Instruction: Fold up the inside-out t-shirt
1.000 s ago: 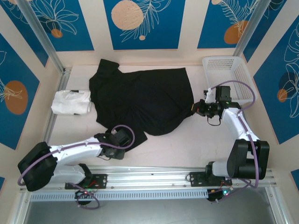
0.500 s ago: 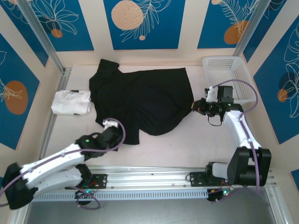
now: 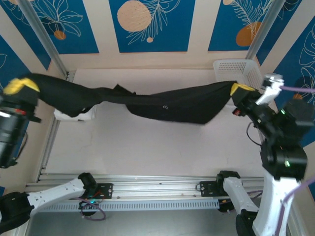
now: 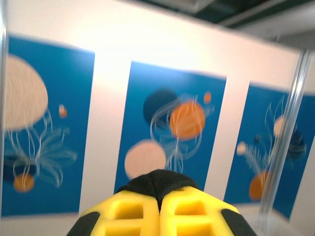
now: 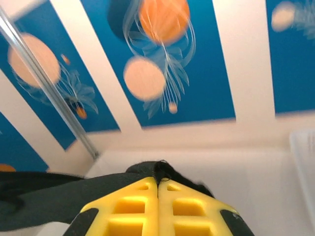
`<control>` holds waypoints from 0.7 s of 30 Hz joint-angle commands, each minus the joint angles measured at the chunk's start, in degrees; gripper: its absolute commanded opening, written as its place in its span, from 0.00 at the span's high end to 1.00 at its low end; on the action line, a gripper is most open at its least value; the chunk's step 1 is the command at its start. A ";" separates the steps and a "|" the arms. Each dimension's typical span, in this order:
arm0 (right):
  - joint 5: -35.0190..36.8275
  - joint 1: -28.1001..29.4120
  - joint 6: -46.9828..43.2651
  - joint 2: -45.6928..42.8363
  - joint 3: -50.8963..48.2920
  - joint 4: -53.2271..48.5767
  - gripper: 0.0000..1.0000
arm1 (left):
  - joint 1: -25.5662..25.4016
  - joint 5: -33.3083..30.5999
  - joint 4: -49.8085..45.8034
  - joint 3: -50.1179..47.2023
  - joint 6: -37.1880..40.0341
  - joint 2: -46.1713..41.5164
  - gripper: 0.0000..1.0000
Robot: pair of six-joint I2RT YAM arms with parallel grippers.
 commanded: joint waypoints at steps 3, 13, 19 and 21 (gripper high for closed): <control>4.57 -0.20 -0.85 1.58 14.66 -6.42 1.00 | 0.13 -2.00 11.27 9.18 18.95 10.35 1.00; 2.84 -0.15 -0.92 9.36 8.00 2.50 1.00 | 7.42 -9.53 22.14 10.75 35.22 25.53 1.00; -0.48 0.37 -0.07 19.21 1.63 10.79 1.00 | 31.15 7.62 -1.20 17.19 9.07 39.28 1.00; -0.42 0.74 -1.04 22.81 1.67 11.75 1.00 | 33.67 11.09 -1.88 17.23 6.40 42.16 1.00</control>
